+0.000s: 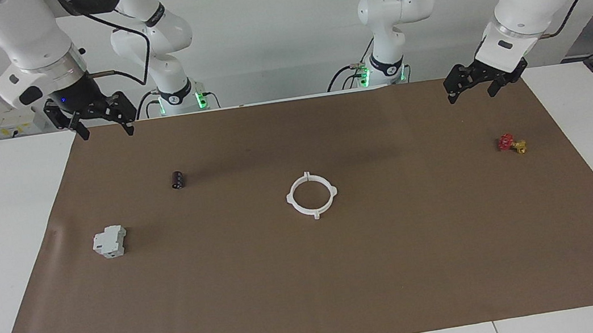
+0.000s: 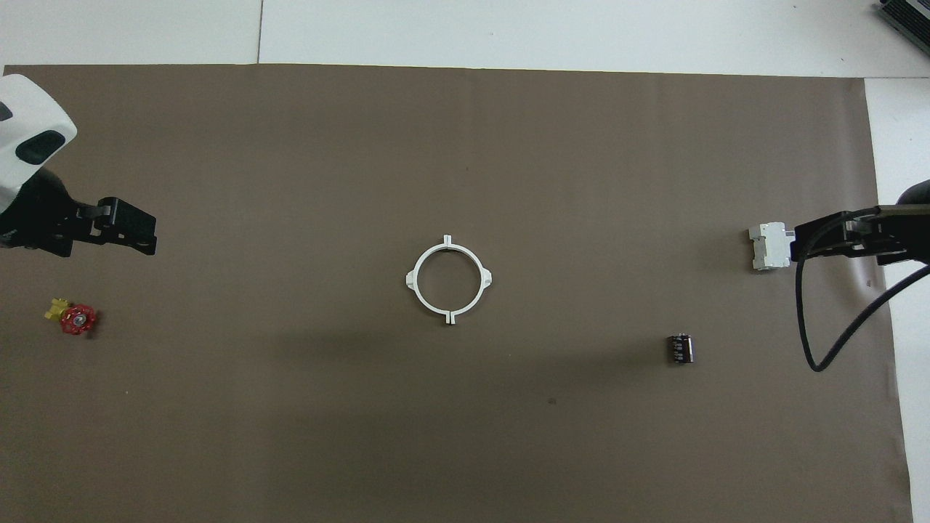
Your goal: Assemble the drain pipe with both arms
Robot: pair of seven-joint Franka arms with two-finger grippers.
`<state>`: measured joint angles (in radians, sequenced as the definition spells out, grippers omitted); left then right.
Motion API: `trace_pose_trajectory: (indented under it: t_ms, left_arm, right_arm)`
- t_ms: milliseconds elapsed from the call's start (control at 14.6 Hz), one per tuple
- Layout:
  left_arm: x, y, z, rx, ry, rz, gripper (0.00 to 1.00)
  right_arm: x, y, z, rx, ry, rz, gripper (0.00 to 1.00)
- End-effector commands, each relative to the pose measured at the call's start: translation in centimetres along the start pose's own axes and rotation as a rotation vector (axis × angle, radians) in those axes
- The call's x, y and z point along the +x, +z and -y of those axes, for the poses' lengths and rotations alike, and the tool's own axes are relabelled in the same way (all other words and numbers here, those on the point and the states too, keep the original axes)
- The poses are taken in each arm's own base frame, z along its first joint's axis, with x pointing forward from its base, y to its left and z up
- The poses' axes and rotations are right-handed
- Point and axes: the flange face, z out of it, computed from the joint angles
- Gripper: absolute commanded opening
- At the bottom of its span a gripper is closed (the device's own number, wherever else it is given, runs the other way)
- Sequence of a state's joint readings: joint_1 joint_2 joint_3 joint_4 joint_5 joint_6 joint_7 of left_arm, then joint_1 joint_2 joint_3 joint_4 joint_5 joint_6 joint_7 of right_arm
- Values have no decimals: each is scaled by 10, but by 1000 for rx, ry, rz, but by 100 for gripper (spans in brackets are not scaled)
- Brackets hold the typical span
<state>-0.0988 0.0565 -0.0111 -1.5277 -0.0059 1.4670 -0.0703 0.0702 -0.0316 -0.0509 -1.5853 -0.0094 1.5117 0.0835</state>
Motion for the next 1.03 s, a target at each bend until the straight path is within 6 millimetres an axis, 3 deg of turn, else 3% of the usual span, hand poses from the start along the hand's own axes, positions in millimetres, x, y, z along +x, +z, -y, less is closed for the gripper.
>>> trace_pose_trajectory:
  t_ms: [0, 959]
  left_arm:
    - [1, -4, 2, -12, -3, 3, 100]
    - [5, -12, 3, -14, -2, -61, 100]
  right_arm:
    - [-3, -3, -4, 12, -16, -10, 100]
    - [-3, -3, -4, 12, -16, -10, 100]
